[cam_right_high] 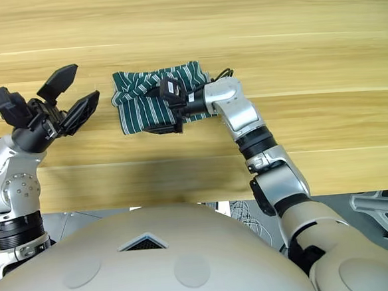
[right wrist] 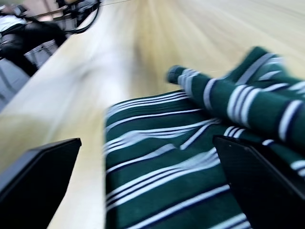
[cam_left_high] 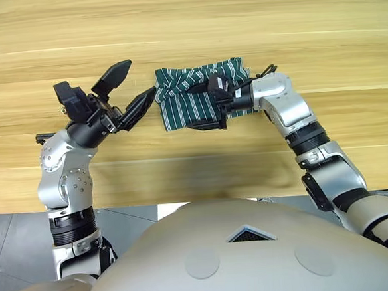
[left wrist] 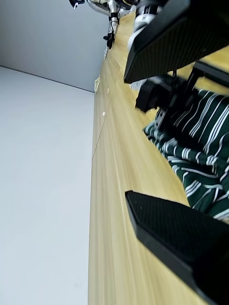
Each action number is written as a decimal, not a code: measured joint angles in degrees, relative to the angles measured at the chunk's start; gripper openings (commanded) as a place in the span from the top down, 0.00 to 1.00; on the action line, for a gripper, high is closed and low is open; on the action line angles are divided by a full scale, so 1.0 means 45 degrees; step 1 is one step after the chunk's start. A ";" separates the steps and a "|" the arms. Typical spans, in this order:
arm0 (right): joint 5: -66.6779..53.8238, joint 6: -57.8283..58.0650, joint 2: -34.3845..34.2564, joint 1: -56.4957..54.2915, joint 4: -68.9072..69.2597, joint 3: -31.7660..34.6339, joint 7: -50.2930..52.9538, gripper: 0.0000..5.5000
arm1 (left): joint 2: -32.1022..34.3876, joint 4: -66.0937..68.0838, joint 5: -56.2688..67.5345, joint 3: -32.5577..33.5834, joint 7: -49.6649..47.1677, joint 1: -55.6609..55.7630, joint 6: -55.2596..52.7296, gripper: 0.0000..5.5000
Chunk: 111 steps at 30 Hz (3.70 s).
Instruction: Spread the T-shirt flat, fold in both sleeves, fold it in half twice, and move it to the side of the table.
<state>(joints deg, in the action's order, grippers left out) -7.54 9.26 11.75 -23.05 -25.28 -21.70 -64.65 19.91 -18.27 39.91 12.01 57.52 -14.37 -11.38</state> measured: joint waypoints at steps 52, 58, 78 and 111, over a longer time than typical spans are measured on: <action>0.1189 -0.2653 -0.2198 -0.4232 -0.7438 0.2340 0.0650 0.07 | -0.0626 0.2076 -0.1837 -0.3208 0.0702 0.0376 0.2128 0.26; 0.1125 -0.2551 -0.2561 -0.5030 -0.8541 0.3219 0.2084 0.07 | -0.0674 0.2074 -0.1586 -0.3270 0.0708 0.0294 0.2129 0.26; 0.2668 -0.5428 -0.0791 -0.5151 -1.0308 0.3312 0.2873 0.07 | -0.0752 0.2180 -0.1464 -0.3369 0.0721 0.0247 0.2331 0.26; 0.1751 -0.5885 0.4325 -0.2476 -1.1397 0.7123 1.0131 0.07 | -0.0612 0.1989 -0.0969 -0.2840 0.0724 -0.0402 0.2367 0.26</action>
<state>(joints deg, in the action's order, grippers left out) 0.34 -17.23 31.21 -34.20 -76.56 10.35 -19.07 17.16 -9.32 35.55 -0.77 60.78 -16.18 -0.73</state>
